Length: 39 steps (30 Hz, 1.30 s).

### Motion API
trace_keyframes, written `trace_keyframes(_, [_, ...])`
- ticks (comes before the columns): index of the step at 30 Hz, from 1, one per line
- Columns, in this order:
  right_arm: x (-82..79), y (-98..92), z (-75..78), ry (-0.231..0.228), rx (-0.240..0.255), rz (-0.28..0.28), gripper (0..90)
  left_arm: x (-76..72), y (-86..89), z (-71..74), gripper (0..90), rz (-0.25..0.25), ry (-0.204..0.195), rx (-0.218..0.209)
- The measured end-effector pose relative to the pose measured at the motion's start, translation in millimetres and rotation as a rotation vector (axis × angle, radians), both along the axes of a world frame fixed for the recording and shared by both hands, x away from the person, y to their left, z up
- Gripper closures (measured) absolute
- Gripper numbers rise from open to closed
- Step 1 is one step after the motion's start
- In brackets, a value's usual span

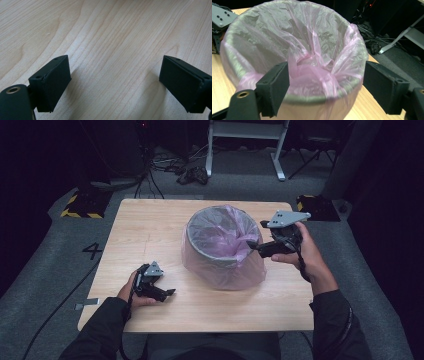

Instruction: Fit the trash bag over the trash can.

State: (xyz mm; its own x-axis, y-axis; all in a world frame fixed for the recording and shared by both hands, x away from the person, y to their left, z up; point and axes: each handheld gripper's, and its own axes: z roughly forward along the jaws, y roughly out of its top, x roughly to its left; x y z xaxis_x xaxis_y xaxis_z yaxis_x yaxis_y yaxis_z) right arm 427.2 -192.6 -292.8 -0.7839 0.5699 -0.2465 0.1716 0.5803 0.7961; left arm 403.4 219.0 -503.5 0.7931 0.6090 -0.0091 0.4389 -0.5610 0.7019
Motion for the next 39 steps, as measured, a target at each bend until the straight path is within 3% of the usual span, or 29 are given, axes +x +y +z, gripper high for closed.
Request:
trace_keyframes(7, [-12.9, -14.2, -7.5, -0.014, -0.004, -0.022, 20.9, 0.0, 0.0, 0.0, 9.9, 0.000, 0.000, 0.000])
trace_keyframes(17, [-25.4, -31.0, -28.4, -0.010, -0.060, -0.039, 20.2, 0.1, -0.3, 0.0, 9.9, 0.002, -0.001, 0.001])
trace_keyframes(31, [-28.6, -41.4, -71.7, 0.043, -0.170, -0.075, 19.7, 0.0, -0.5, 0.1, 9.9, 0.005, -0.001, 0.002])
trace_keyframes(39, [-27.7, -41.0, -103.5, 0.103, -0.234, -0.074, 19.6, -0.1, -0.6, 0.1, 9.9, 0.006, 0.000, 0.002])
